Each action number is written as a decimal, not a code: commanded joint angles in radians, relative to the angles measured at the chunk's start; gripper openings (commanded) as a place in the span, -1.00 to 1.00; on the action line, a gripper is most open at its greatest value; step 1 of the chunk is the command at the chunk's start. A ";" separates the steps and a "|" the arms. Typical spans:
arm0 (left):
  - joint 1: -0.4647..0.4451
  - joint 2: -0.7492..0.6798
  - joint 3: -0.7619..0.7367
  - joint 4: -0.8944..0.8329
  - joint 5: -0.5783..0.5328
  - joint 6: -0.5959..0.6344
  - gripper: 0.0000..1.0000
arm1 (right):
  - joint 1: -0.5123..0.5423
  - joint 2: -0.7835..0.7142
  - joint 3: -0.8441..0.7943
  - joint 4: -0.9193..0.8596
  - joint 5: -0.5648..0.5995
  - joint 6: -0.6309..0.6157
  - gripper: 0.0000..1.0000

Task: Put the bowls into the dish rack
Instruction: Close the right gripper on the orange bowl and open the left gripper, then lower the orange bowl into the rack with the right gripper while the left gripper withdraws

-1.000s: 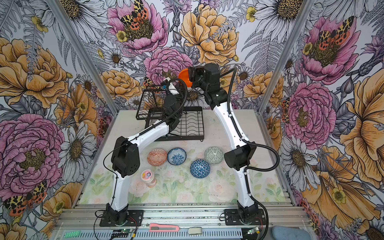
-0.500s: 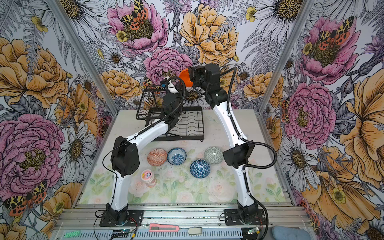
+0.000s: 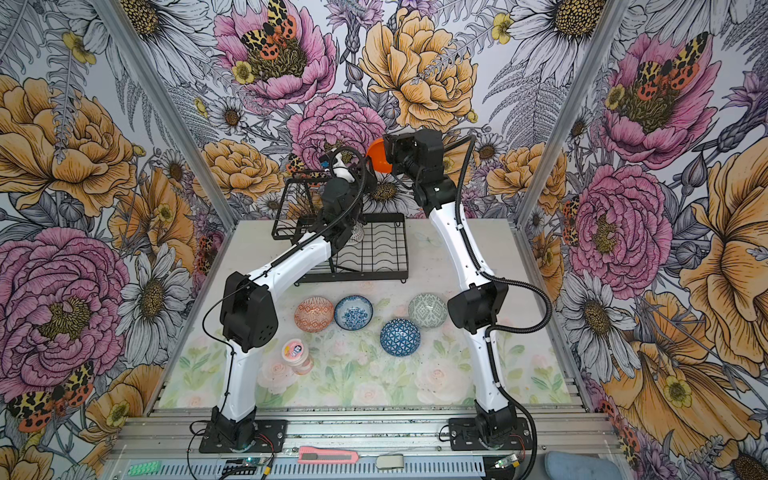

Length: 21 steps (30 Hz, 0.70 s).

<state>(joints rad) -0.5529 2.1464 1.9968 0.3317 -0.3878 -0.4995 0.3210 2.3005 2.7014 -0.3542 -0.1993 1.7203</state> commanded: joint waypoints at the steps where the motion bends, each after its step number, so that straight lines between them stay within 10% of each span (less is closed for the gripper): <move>1: 0.032 -0.086 -0.030 -0.056 -0.013 -0.008 0.97 | -0.044 0.013 0.033 0.053 0.000 -0.075 -1.00; 21: 0.251 -0.405 -0.123 -0.506 0.244 -0.080 0.97 | -0.052 -0.086 -0.301 0.106 -0.160 -0.424 -1.00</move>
<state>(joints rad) -0.3069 1.7718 1.8908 -0.0711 -0.2283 -0.5537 0.2577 2.2978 2.4912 -0.3153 -0.3157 1.3750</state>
